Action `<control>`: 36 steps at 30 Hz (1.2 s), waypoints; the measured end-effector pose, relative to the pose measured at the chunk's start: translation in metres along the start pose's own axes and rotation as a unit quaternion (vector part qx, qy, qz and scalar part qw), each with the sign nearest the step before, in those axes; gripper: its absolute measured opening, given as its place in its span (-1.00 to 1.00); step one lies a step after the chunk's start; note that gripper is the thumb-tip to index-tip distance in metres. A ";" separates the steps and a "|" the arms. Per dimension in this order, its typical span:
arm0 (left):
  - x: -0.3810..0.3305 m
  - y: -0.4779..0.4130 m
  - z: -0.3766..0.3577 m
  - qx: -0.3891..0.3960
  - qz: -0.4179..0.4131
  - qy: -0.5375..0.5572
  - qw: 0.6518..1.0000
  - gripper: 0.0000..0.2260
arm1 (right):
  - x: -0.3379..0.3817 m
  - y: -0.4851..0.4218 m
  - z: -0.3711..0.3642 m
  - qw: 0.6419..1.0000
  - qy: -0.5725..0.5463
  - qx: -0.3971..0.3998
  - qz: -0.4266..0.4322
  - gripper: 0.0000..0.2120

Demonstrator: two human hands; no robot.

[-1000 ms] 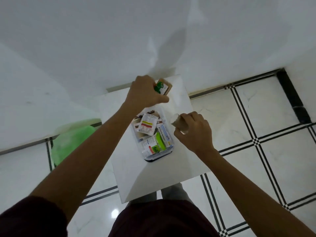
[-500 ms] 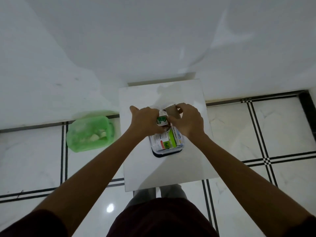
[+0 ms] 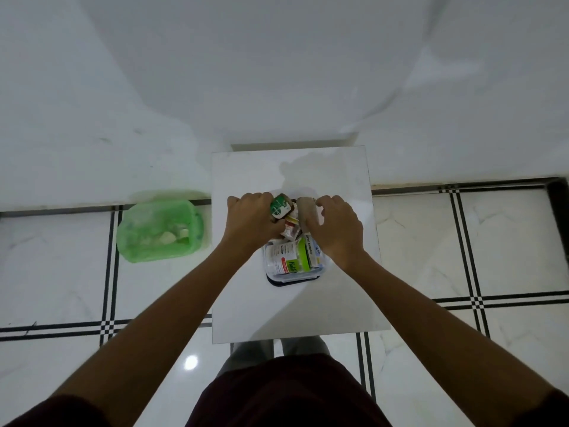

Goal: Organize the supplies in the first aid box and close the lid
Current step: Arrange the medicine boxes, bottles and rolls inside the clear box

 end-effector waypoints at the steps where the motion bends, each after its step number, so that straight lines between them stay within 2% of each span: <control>1: -0.001 0.004 -0.002 -0.012 0.008 0.013 1.000 -0.67 | 0.001 0.004 0.002 1.000 -0.001 -0.003 0.018 -0.72; 4: -0.008 0.011 -0.010 -0.041 0.035 0.030 0.998 -0.66 | 0.006 0.014 0.007 0.992 0.031 -0.038 0.114 -0.77; 7: -0.015 0.014 -0.013 -0.047 0.091 -0.010 0.995 -0.67 | -0.002 0.011 0.001 0.997 0.027 -0.031 0.069 -0.73; 9: -0.015 0.015 -0.016 -0.042 0.117 -0.048 0.991 -0.61 | -0.007 0.009 -0.005 0.996 0.032 -0.039 0.075 -0.71; 12: -0.012 0.016 -0.020 -0.039 0.145 -0.043 0.988 -0.54 | -0.010 0.006 -0.007 0.995 0.033 -0.043 0.087 -0.70; 16: -0.008 0.015 -0.019 -0.080 0.117 -0.013 0.990 -0.49 | -0.010 0.007 -0.005 0.994 0.024 -0.057 0.095 -0.70; 19: 0.000 0.020 -0.010 -0.124 0.057 0.063 0.989 -0.68 | -0.009 0.011 -0.004 0.992 0.017 -0.048 0.120 -0.73; 20: 0.003 0.021 -0.009 -0.104 0.028 0.073 0.991 -0.72 | -0.010 0.011 -0.005 0.990 0.021 -0.037 0.132 -0.72; 22: 0.011 0.025 -0.012 -0.005 -0.021 0.058 0.998 -0.65 | -0.014 0.013 -0.007 0.989 0.038 -0.010 0.142 -0.69; 24: 0.021 0.030 -0.020 0.074 -0.039 0.028 0.996 -0.60 | -0.017 0.013 -0.011 0.989 0.049 0.005 0.137 -0.66; 25: 0.024 0.032 -0.023 0.088 -0.040 0.018 0.995 -0.58 | -0.018 0.012 -0.012 0.989 0.053 0.004 0.135 -0.66; 32: 0.023 0.036 -0.032 0.055 -0.016 0.009 0.998 -0.60 | -0.015 0.013 -0.023 0.989 0.057 0.004 0.134 -0.61; 36: 0.022 0.037 -0.032 0.035 -0.005 0.050 0.998 -0.63 | -0.014 0.012 -0.018 0.992 0.052 0.014 0.114 -0.64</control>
Point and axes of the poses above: each hand's wrist, its own y-axis away from the middle knuckle, its own z-axis out of the back of the hand, x = y × z, the point moved 3 cm from there along -y, towards the middle knuckle, and after that the axes turned 6 degrees about -x, right-handed, at the moved point
